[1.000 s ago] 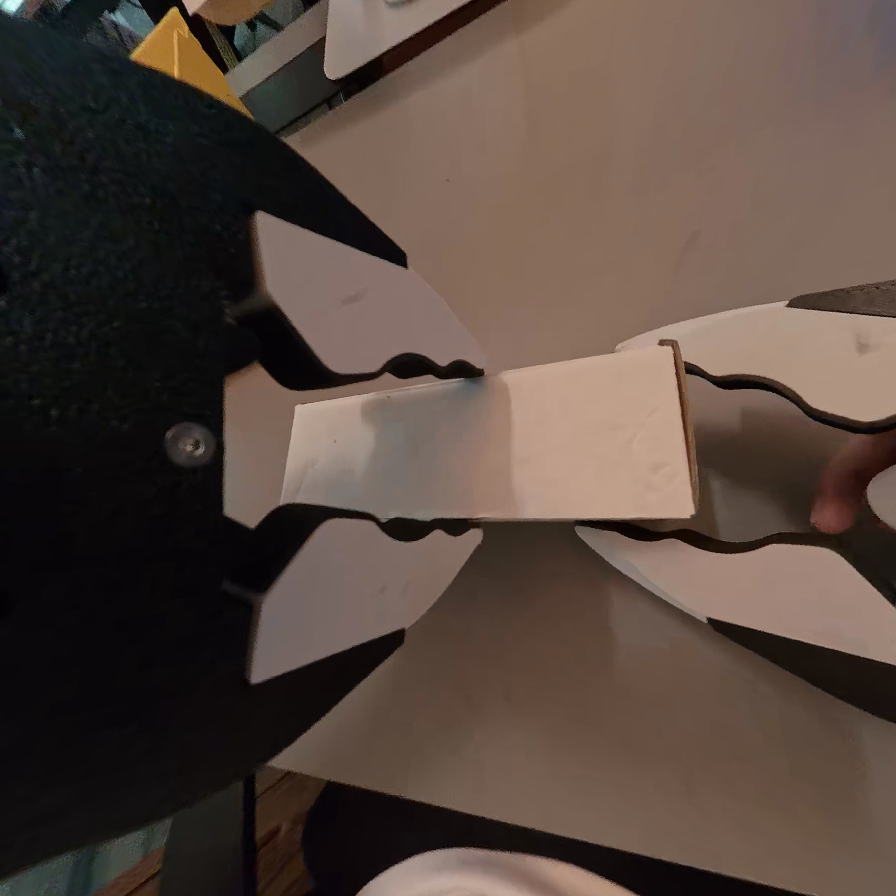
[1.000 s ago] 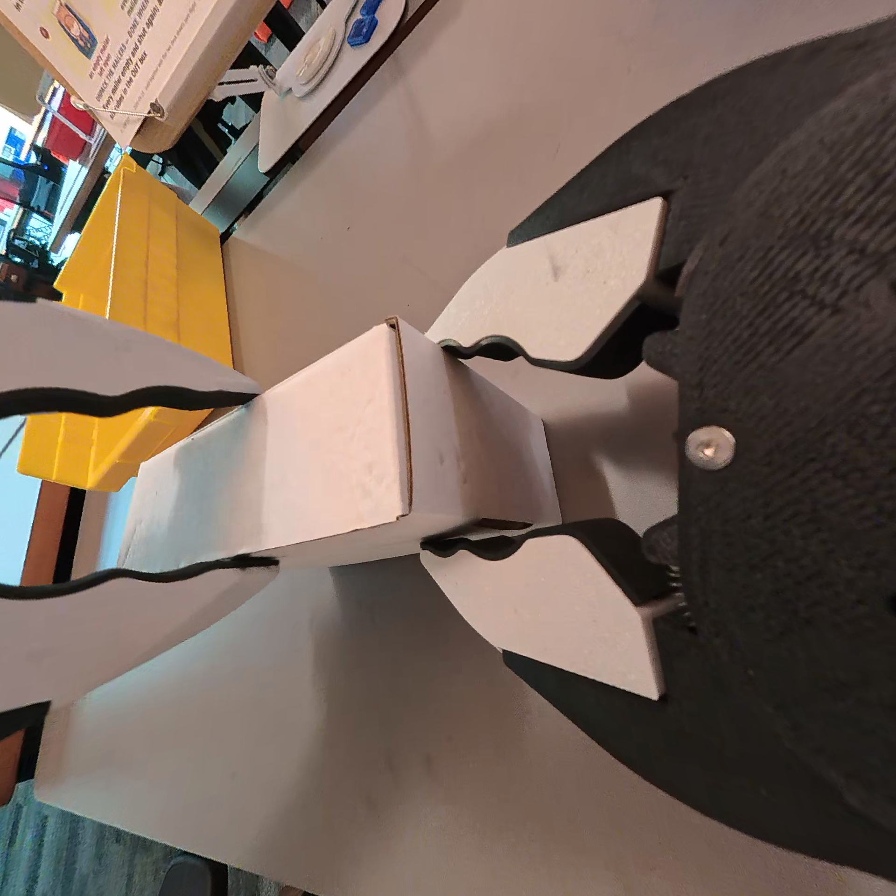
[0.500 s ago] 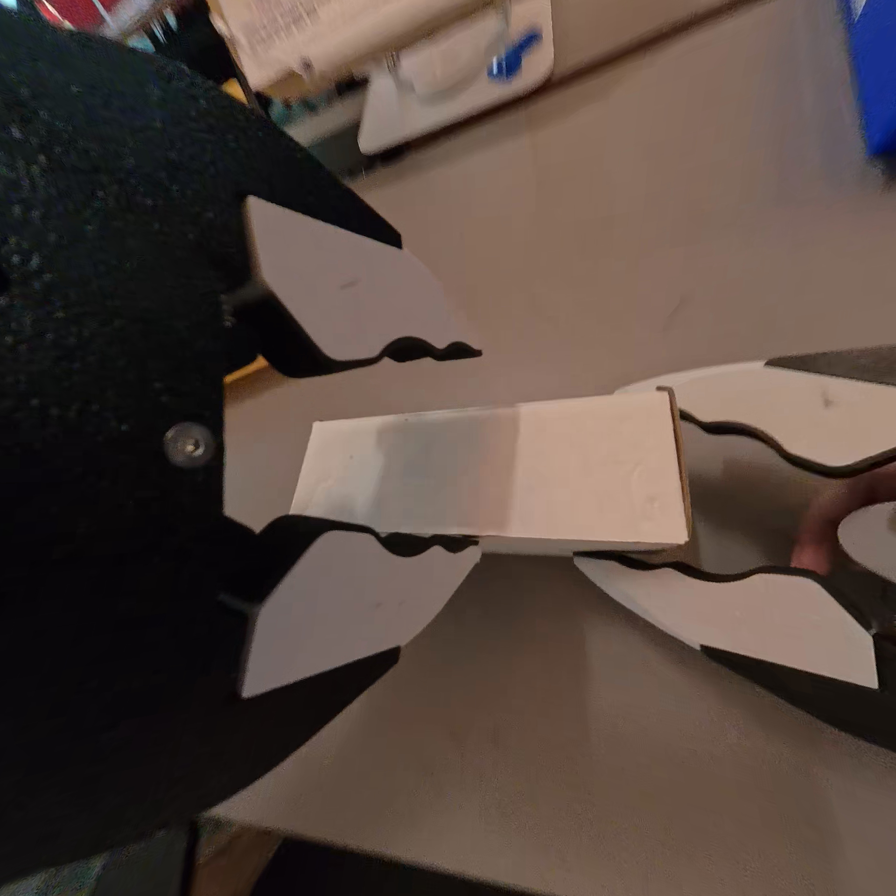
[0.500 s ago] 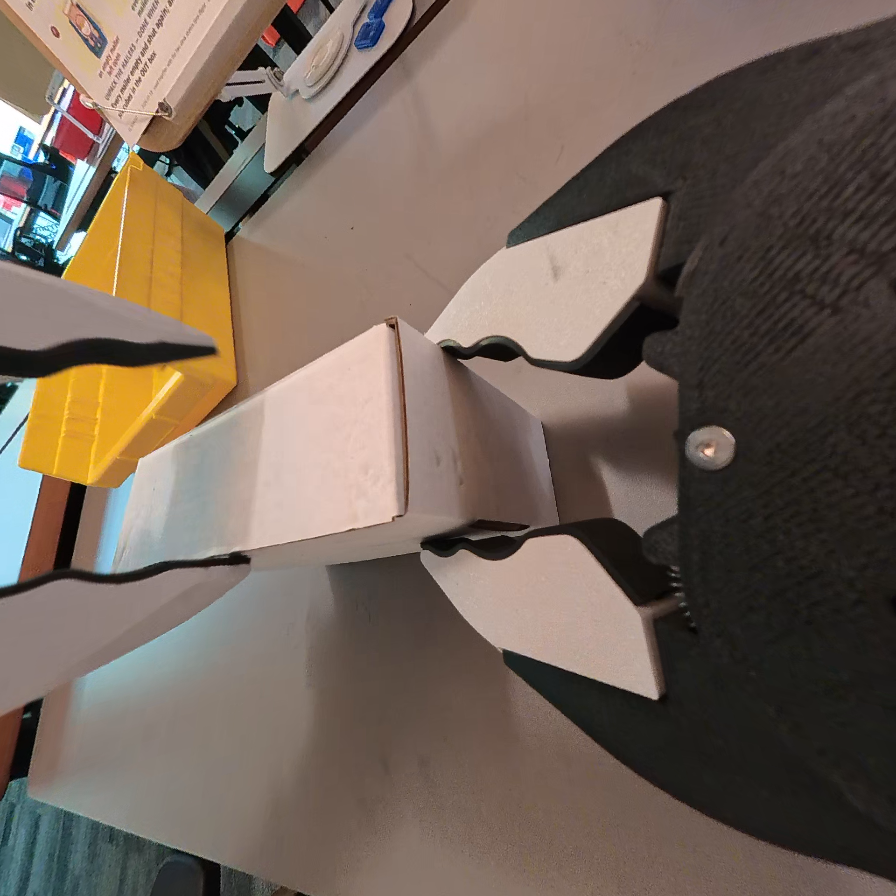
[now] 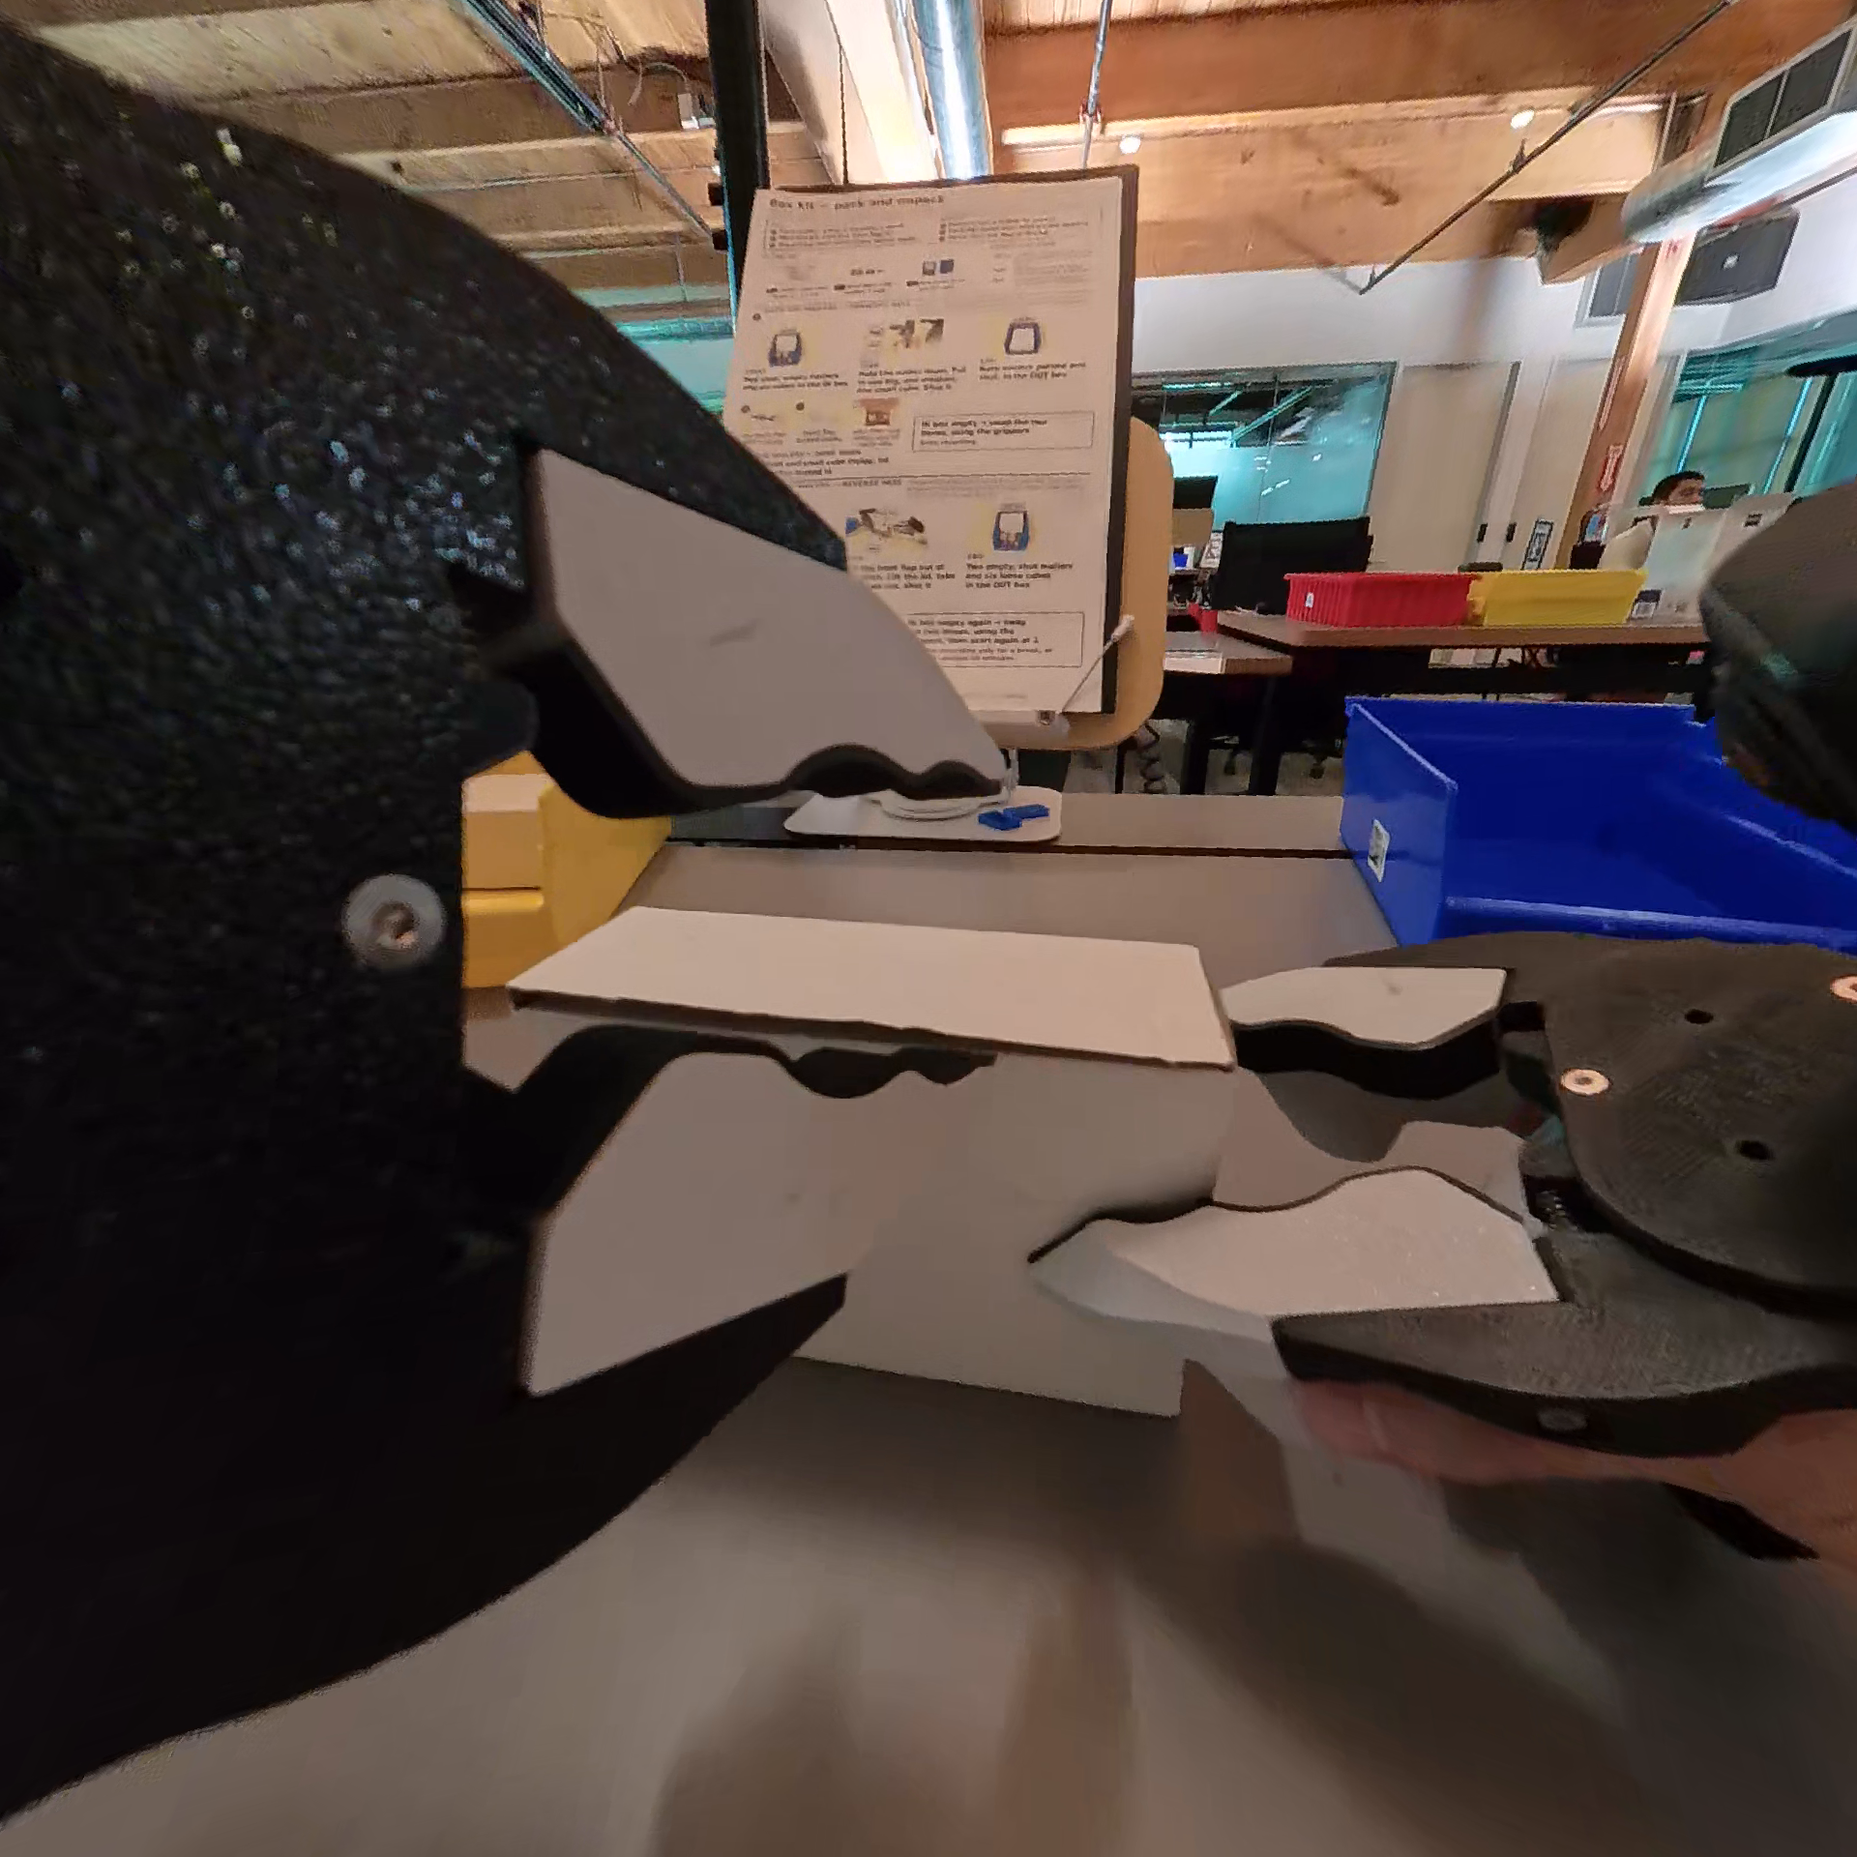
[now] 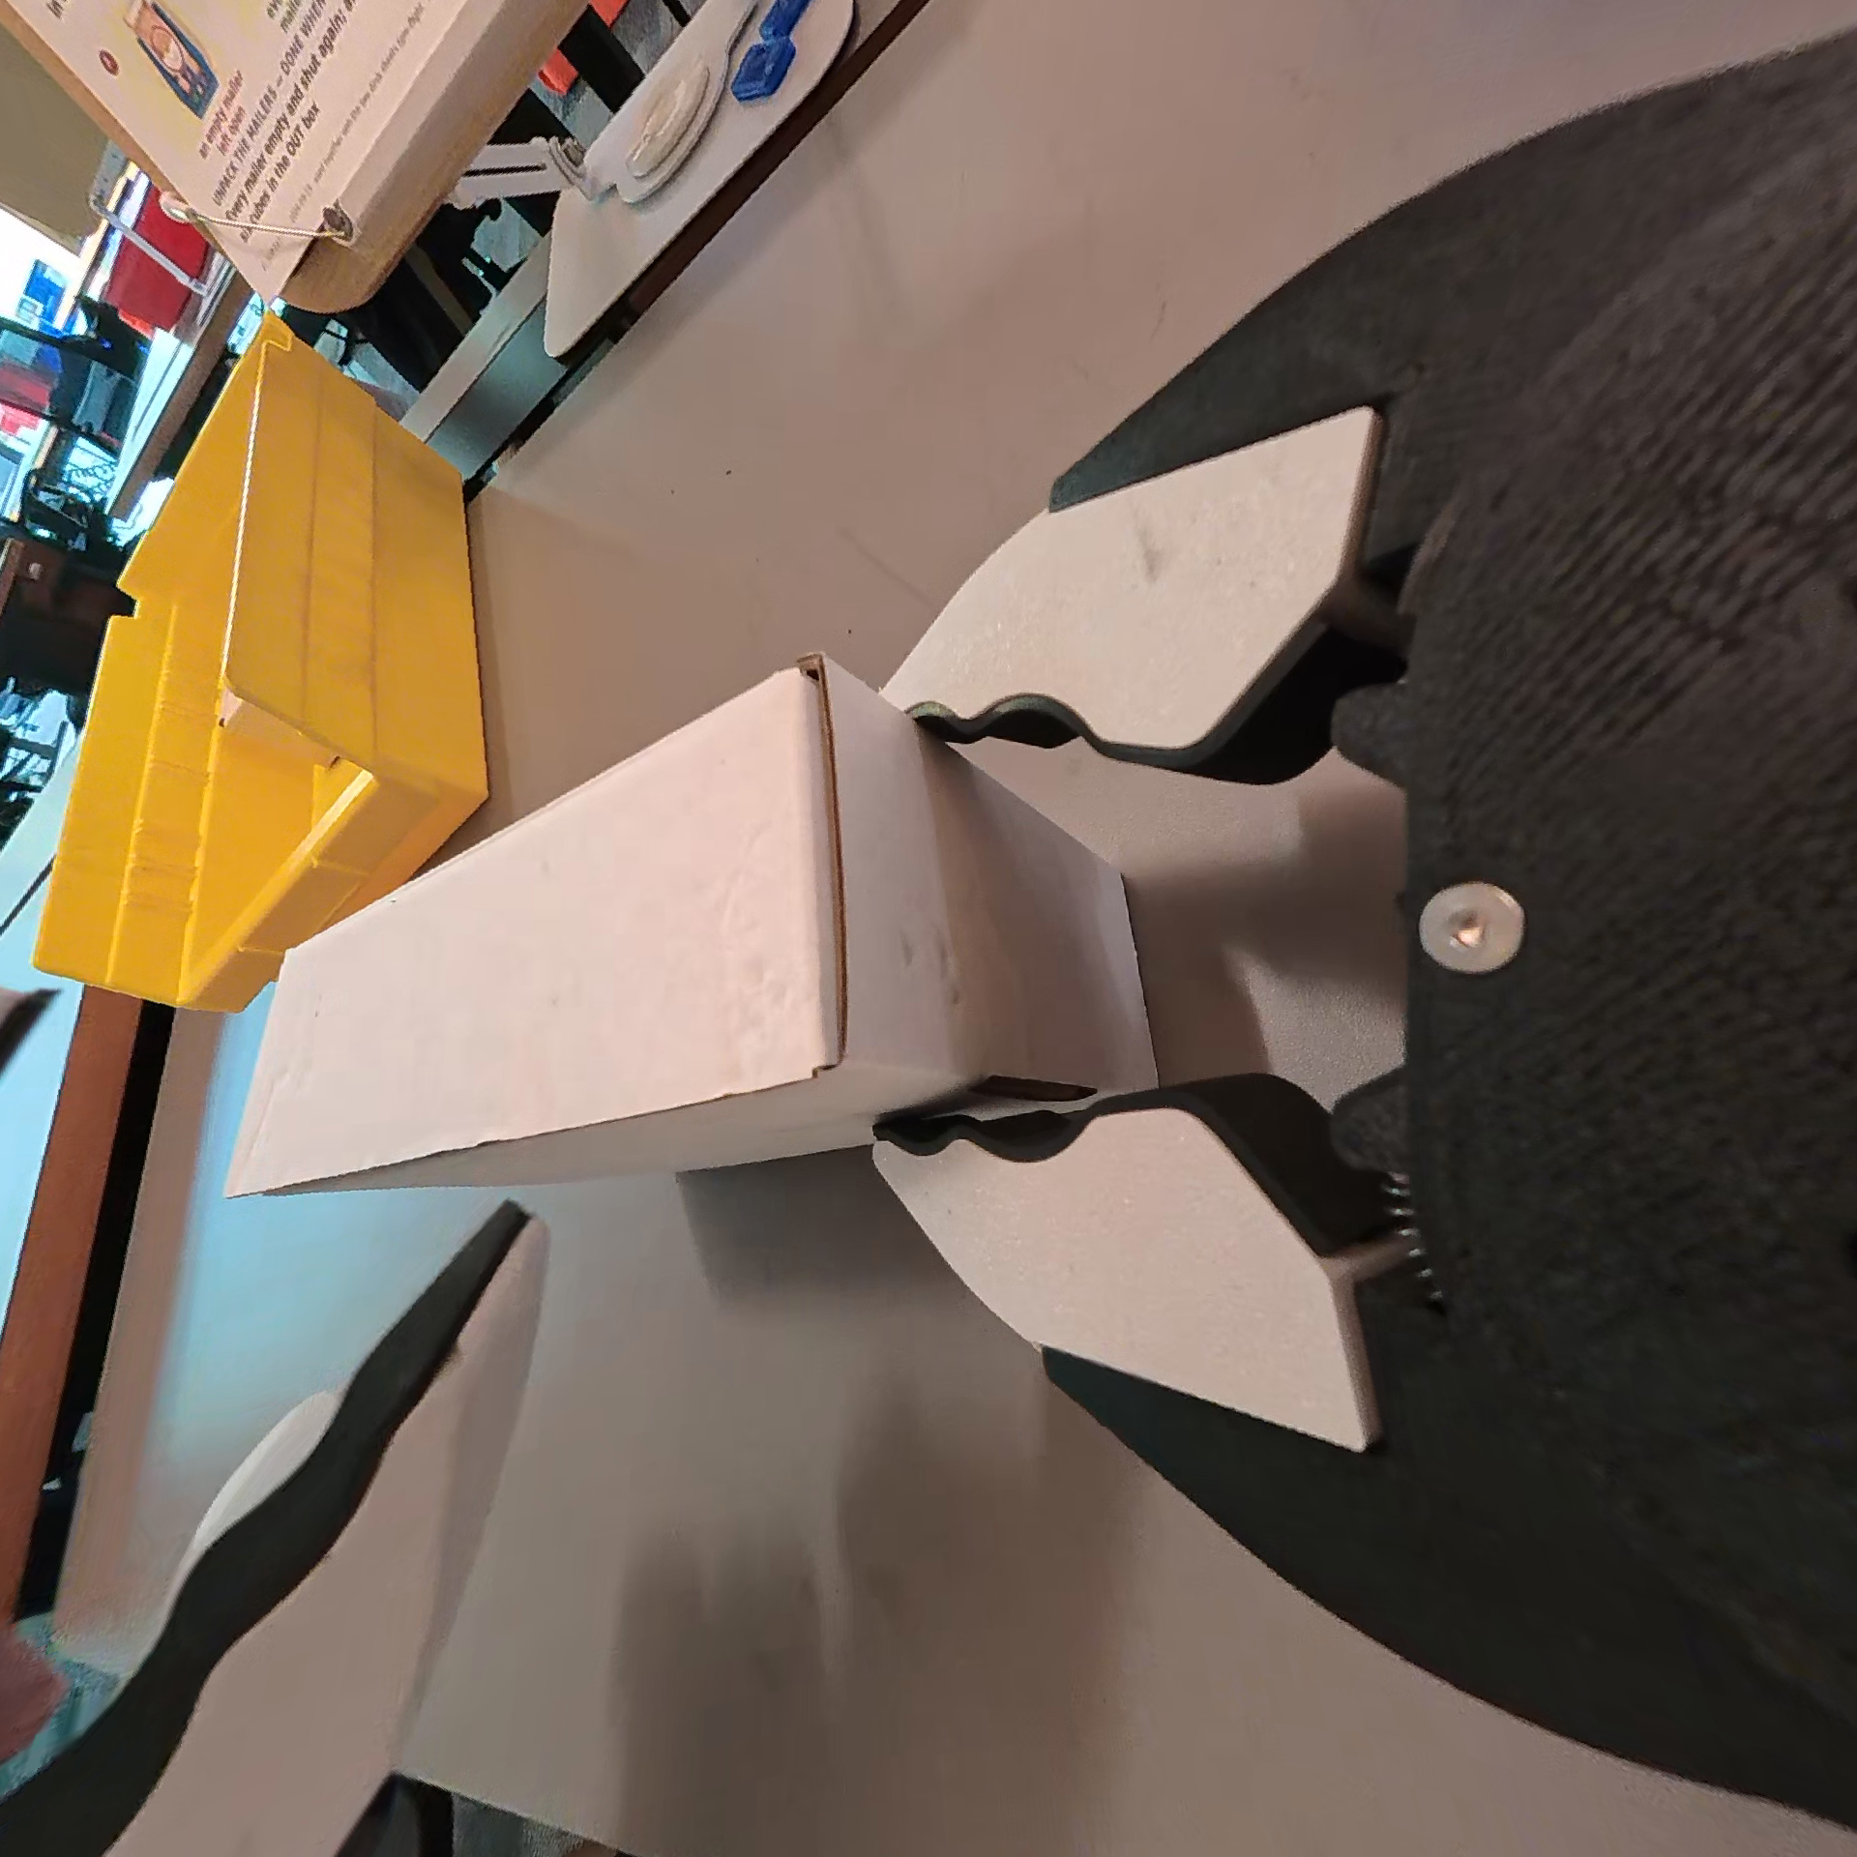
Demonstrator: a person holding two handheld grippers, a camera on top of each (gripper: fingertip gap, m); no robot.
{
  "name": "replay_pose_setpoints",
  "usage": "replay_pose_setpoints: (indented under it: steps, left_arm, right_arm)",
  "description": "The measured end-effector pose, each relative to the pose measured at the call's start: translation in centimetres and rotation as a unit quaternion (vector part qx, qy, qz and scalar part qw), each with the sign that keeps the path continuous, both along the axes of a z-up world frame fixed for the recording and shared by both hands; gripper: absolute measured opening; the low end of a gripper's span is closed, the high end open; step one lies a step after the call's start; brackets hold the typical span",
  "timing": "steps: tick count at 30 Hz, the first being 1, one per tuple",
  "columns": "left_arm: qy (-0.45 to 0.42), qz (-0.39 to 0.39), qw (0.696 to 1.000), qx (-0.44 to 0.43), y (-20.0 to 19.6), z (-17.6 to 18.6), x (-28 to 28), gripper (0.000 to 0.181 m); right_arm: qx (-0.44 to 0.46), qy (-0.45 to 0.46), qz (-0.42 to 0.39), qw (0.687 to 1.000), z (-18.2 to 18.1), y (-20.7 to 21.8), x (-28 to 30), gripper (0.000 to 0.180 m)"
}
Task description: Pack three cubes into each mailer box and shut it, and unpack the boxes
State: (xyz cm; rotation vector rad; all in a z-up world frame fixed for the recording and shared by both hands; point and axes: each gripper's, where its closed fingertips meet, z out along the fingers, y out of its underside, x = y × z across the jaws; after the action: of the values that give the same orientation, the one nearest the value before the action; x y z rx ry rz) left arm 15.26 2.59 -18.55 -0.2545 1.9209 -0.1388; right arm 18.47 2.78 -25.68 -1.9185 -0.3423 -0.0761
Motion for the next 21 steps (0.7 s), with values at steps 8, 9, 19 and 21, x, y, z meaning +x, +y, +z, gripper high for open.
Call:
replay_pose_setpoints:
  steps: [8,9,19,21]
  left_arm:
    - [0.002,-0.021,1.000,0.016,-1.6,-0.1,1.2,0.044]
    - [0.008,-0.024,1.000,0.015,-1.7,-0.2,1.2,0.045]
    - [0.020,-0.026,0.998,0.050,-1.7,-0.5,1.5,0.041]
    - [0.023,-0.029,0.998,0.056,-1.7,-0.6,1.5,0.040]
  right_arm:
    - [0.002,-0.005,0.000,1.000,0.0,0.0,-0.1,0.072]
    - [0.002,-0.004,0.000,1.000,0.0,0.0,-0.1,0.072]
    - [0.002,-0.004,0.001,1.000,0.0,-0.1,-0.1,0.072]
    - [0.002,-0.004,0.000,1.000,0.0,-0.1,-0.1,0.072]
